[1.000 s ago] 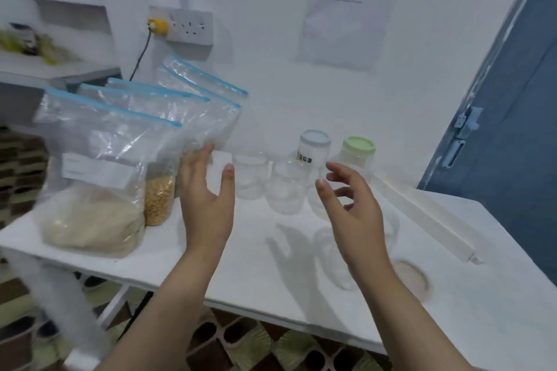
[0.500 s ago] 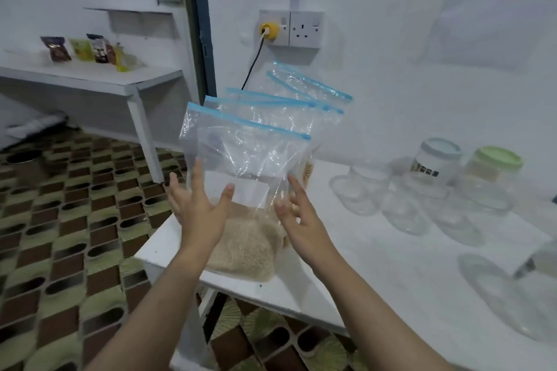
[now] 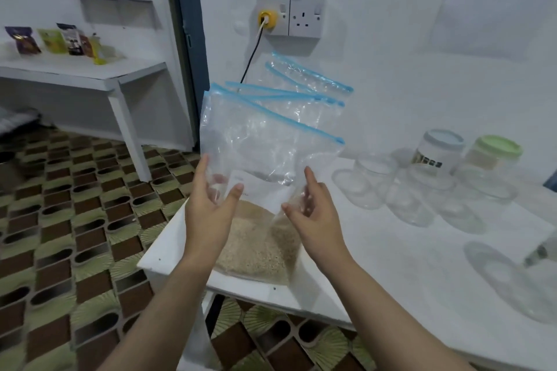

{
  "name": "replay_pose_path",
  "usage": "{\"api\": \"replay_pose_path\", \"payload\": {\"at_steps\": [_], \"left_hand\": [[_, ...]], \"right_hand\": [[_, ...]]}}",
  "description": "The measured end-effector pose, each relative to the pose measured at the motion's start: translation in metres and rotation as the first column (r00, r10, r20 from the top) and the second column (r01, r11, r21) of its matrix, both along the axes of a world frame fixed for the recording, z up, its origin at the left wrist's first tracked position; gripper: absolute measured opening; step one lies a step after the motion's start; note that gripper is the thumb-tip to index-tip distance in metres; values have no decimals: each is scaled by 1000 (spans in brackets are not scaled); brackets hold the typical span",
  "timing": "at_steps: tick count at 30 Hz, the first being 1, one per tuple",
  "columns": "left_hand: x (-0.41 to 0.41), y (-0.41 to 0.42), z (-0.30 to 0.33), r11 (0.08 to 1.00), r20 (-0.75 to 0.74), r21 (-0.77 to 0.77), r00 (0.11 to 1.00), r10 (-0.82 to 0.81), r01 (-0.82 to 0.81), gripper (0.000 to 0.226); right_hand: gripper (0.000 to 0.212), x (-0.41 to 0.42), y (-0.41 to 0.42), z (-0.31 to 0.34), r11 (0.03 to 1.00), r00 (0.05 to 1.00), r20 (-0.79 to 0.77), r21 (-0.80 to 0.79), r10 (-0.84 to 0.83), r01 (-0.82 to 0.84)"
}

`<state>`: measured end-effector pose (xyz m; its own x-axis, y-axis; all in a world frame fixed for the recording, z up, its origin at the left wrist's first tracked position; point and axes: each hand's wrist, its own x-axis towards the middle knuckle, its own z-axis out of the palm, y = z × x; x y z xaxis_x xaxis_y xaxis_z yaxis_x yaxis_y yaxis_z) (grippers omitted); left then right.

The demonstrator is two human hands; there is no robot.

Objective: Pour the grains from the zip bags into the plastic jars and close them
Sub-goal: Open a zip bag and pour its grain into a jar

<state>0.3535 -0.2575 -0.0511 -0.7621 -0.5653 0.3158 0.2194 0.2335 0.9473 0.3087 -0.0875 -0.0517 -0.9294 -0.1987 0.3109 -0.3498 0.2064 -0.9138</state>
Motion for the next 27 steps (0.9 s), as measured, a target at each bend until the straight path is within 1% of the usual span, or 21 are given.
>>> {"api": "replay_pose_path", "payload": {"at_steps": [4,8,11,14,18,21,25,27], "left_hand": [[0,40,16,997,-42,9,996,-76,76,75],[-9,101,23,989,-78,-11,986,-147,147,76],[-14,156,25,984,-72,-22,981,-180,178,74],[-16,208,22,976,-68,-24,973,-219,218,72],[-12,263,11,960,-22,19,960,-278,278,69],[-5,291,-1,967,-21,10,966,-256,256,67],[-3,302,-6,990,-4,-84,993,-117,116,67],[-2,305,-5,992,8,-110,998,-69,69,66]], "right_hand": [[80,3,44,16,997,996,-59,-13,-74,73],[78,6,112,29,984,980,-97,-36,-176,173],[76,9,170,33,972,964,-128,-39,-234,231],[71,12,222,33,963,952,-144,-10,-270,271],[67,18,277,22,957,948,-139,5,-286,289],[69,23,304,11,965,957,-126,11,-260,264],[77,23,319,15,979,973,-114,-24,-203,202],[81,21,321,24,980,974,-117,-68,-194,187]]}}
